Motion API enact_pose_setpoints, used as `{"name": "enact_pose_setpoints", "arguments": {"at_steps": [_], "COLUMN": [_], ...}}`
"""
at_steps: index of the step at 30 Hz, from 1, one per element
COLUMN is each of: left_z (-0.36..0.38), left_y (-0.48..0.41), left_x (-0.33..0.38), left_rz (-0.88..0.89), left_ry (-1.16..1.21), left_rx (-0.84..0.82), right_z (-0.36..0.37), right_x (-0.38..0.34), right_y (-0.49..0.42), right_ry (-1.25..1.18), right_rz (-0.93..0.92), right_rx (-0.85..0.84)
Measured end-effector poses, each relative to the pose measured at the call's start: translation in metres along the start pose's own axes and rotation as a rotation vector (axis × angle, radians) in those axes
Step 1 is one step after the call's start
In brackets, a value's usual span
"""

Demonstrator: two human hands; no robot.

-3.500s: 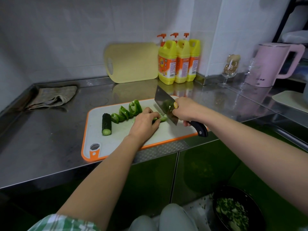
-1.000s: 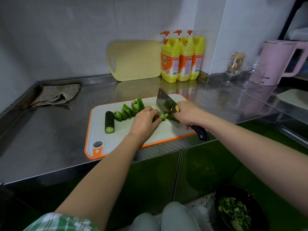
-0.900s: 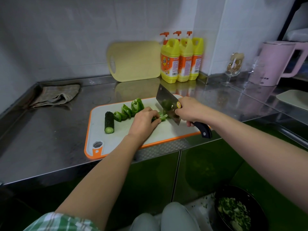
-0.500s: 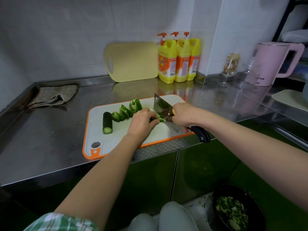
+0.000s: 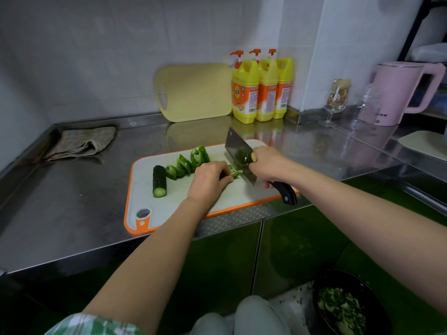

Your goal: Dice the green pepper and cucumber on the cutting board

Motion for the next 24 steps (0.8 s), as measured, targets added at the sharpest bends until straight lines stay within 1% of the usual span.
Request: {"name": "enact_pose_setpoints", "arguments": {"at_steps": [3,12,18,21,24], "left_z": [-0.001,0.001,0.002,0.000,-0.005], "left_y": [0.000,-0.001,0.000,0.000,0.001], "left_x": [0.000,-0.001,0.001,0.003,0.001], "left_rz": [-0.003,0.007,0.040,0.096,0.142], "left_ry": [0.004,0.010,-0.005,-0.082,-0.239], "left_rx": [0.003,-0.003,-0.012,-0.032,-0.041], "right_z": [-0.007,0.010,0.015,0.017,0.015], "right_x": [-0.001,-0.002,-0.008,-0.010,-0.002], "right_y": [0.010,0.008,0.002,-0.006,-0.014], "right_ry": [-0.040,0.146,0.232,0.206,0.082], "right_rz": [-0.023,0.020,0.044,0.045,0.019], "right_rx": [-0.017,-0.104,-0.103,-0.087,-0.003]}}
Point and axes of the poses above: each hand's wrist, its own y-axis away from the middle knuckle, its own z-axis out of the palm, x = y × z, the point moved 6 cm from there along -y, towards the middle knuckle, and after that the axes turned 10 degrees about -x, right-handed, at the moved point
